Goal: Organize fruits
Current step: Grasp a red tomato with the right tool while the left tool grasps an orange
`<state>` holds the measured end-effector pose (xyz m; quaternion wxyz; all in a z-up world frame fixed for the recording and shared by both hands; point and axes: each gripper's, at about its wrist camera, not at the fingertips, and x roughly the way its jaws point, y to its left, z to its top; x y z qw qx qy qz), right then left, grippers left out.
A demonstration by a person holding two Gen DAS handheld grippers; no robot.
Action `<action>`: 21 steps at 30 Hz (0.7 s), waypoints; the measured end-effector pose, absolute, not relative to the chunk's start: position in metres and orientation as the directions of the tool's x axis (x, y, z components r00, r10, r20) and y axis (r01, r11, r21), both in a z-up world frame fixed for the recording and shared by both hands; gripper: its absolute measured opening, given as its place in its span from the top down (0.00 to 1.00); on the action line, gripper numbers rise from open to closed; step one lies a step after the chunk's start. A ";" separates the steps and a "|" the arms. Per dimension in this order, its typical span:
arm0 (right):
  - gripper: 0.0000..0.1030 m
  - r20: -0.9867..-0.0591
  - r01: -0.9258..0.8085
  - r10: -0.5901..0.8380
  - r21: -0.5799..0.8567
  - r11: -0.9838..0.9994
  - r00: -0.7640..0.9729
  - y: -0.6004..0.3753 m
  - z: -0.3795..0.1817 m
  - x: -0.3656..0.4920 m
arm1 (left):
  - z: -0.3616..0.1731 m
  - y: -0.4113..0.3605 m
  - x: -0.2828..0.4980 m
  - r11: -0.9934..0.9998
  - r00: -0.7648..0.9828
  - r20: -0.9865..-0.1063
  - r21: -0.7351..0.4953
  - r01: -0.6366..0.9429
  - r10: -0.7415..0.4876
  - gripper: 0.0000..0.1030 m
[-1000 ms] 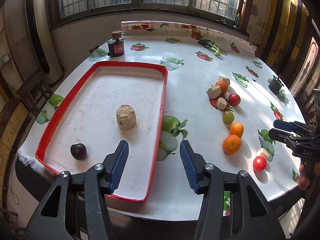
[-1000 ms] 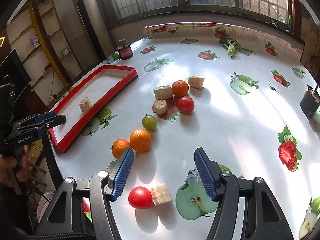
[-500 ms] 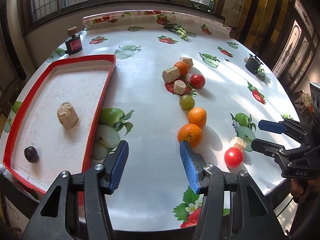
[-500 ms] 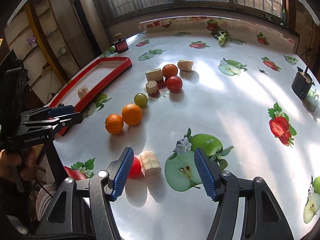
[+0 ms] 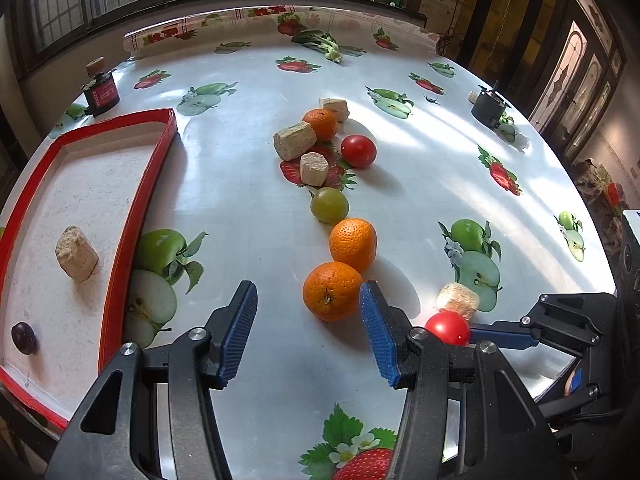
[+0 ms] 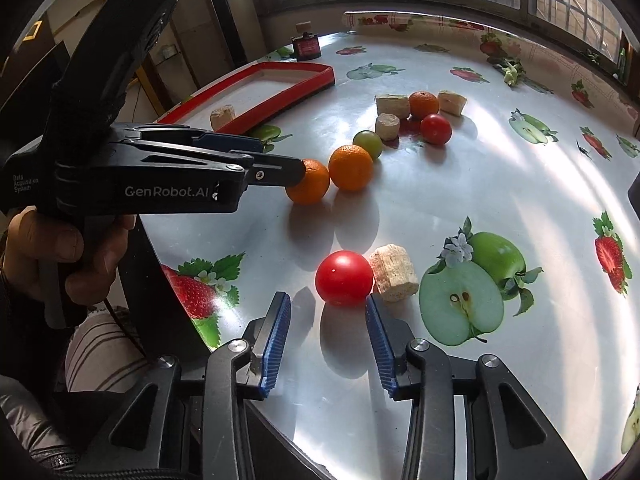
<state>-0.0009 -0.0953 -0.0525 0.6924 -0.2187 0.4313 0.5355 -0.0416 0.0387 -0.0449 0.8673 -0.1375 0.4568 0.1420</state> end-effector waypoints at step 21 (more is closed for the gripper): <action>0.69 -0.814 -0.904 0.572 0.163 0.395 0.103 -0.094 -0.045 0.020 | -0.052 0.042 -0.034 0.935 0.579 -0.814 -0.173 -0.310 0.042 0.72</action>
